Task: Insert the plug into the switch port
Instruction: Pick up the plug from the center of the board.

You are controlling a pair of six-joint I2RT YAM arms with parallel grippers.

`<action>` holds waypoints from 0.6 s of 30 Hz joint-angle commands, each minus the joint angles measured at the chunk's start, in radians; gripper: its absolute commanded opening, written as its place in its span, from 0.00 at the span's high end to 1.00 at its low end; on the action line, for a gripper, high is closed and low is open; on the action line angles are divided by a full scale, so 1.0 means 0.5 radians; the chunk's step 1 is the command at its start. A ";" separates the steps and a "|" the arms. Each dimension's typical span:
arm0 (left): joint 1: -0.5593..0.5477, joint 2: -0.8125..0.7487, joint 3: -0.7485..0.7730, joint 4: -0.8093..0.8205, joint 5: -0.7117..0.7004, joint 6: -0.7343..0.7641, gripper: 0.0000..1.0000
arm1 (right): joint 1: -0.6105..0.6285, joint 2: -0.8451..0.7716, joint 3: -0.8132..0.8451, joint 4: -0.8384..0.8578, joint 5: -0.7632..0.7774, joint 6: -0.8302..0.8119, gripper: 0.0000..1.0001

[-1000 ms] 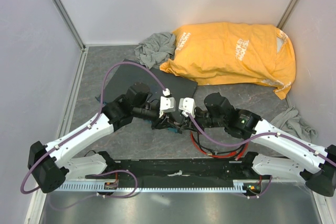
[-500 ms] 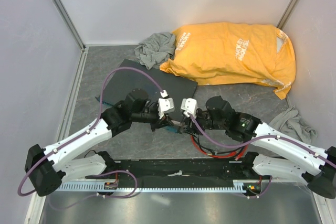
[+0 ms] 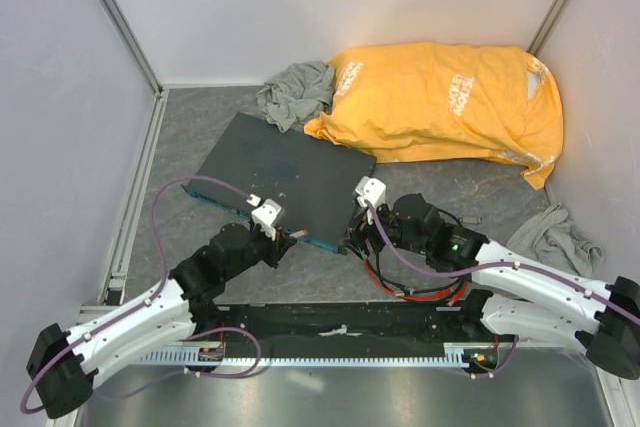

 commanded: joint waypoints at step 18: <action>-0.035 0.205 -0.083 1.111 0.142 -0.125 0.98 | -0.467 0.383 -0.179 0.969 -0.066 2.023 0.23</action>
